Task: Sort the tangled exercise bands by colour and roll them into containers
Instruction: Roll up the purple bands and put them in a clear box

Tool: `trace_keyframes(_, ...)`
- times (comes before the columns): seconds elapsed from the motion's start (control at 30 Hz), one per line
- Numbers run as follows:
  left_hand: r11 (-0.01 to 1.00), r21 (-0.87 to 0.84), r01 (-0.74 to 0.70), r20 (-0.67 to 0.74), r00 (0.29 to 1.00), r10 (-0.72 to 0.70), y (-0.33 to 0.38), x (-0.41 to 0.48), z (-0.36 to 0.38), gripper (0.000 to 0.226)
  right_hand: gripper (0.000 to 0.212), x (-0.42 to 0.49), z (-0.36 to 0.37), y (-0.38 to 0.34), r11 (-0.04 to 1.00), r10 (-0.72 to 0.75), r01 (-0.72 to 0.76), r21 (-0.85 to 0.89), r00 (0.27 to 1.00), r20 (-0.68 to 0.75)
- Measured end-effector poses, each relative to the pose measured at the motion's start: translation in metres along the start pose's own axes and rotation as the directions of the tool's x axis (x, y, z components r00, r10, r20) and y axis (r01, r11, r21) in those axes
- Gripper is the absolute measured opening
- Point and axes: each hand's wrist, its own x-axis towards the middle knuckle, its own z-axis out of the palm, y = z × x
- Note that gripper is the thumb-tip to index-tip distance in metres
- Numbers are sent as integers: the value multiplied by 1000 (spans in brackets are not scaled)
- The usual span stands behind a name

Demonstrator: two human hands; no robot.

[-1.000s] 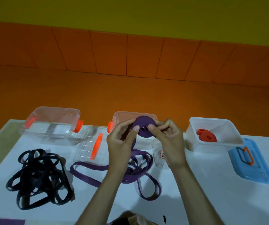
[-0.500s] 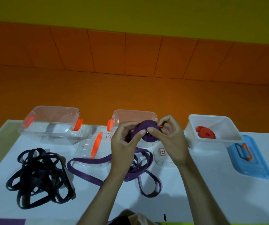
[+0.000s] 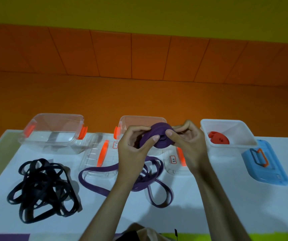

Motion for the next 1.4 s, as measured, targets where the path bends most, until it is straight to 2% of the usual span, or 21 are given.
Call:
trace_keyframes(0.1,1000,20,1,7,1000,-1,-1,0,0,25,25,-2,0,-2,1000,2,-3,6,1000,11)
trace_keyframes(0.2,998,28,53,34,998,-53,-5,2,-4,24,20,-2,1,-6,993,103,-108,47,989,105)
trace_keyframes(0.27,997,27,78,59,995,-79,-6,0,-7,24,18,-2,-1,-9,988,157,-156,-14,978,139)
trace_keyframes(0.33,995,24,101,90,991,-103,-6,-1,-9,25,22,0,-3,-11,988,145,-138,-74,984,103)
trace_keyframes(0.47,991,43,124,89,988,-128,-5,-1,-9,26,14,1,-2,-10,970,-10,31,-239,996,90)
trace_keyframes(0.63,982,16,188,93,978,-188,-6,-2,-12,30,28,2,-13,-18,944,91,1,-331,961,262)
trace_keyframes(0.7,981,-2,196,100,976,-195,-8,-3,-11,29,30,2,-15,-18,954,102,-24,-299,963,248)
trace_keyframes(0.8,987,16,162,113,980,-163,-9,-4,-8,28,20,-1,-12,-15,973,54,-13,-228,984,172)
trace_keyframes(0.93,994,28,110,143,983,-113,-3,-4,-7,41,21,-4,-2,-14,999,10,-6,-54,997,79)
trace_keyframes(1.1,998,-43,39,2,999,-39,8,4,-7,42,25,-2,6,-12,989,-38,19,149,991,125)
trace_keyframes(1.27,1000,17,19,80,997,-20,12,4,-9,34,42,3,-1,-19,999,-41,42,-3,994,104)
trace_keyframes(1.4,995,47,87,120,989,-92,14,10,-11,30,30,6,-6,-28,995,-43,50,-84,995,92)
